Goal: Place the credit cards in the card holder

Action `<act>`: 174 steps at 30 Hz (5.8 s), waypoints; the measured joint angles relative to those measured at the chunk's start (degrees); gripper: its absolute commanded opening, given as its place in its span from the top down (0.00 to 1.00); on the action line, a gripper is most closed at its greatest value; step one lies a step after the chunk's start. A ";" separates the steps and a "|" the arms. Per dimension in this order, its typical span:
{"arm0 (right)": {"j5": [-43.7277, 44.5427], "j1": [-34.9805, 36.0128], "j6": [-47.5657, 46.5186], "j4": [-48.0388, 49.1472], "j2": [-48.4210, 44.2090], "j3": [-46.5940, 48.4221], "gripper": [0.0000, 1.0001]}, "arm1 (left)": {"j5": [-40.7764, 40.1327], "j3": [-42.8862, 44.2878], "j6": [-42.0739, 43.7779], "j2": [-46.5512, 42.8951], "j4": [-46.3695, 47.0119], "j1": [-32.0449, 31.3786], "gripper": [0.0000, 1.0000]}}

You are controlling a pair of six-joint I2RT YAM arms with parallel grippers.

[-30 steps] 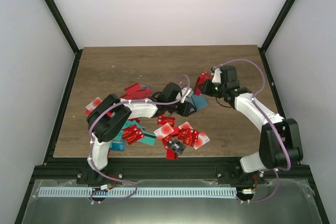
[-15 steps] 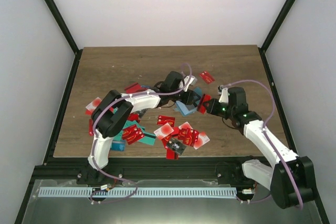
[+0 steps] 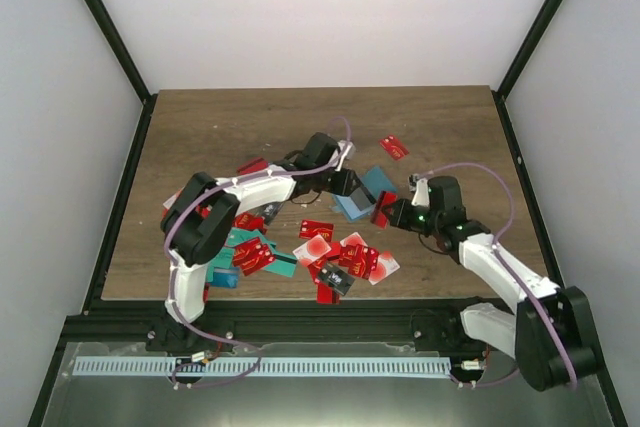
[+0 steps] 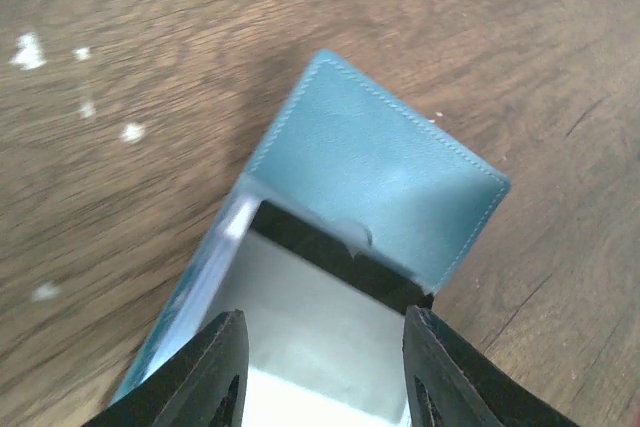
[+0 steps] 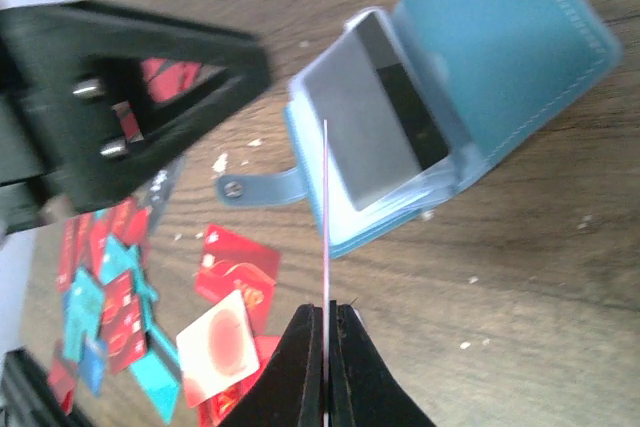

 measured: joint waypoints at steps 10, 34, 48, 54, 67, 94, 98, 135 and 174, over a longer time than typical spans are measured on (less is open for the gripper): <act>6.45 -0.02 -1.03 3.72 14.95 9.55 0.99 | -2.10 -6.80 -8.59 -3.82 -4.85 1.51 0.42; 8.46 -0.02 -3.32 2.97 11.78 11.19 0.99 | 2.03 -10.14 -15.04 -1.68 -4.02 1.51 0.96; 1.07 1.86 -3.69 -2.69 6.91 11.61 0.99 | -1.53 -2.16 -10.86 -11.54 -13.77 1.36 0.96; 0.90 5.31 -3.89 -4.26 7.08 14.23 0.99 | -1.55 -1.64 -9.57 -11.58 -16.37 1.33 0.96; 2.82 6.08 -6.95 -4.20 15.96 19.45 0.99 | -1.60 -1.64 -7.65 -10.67 -17.35 1.31 0.96; 13.25 12.31 -12.68 -5.31 25.11 23.28 0.99 | -2.45 -1.64 -5.73 -10.67 -19.10 1.31 0.96; 16.81 12.35 -12.98 -6.03 25.51 24.33 0.99 | -2.45 -1.64 -5.07 -10.69 -19.19 1.31 0.96; 12.55 12.02 -13.38 0.24 39.91 28.44 0.99 | -24.87 -13.33 3.48 -8.52 -14.99 4.31 0.75; -19.39 1.88 -4.22 15.12 46.53 24.00 0.99 | -6.40 -11.85 1.73 -6.56 -9.88 3.80 0.87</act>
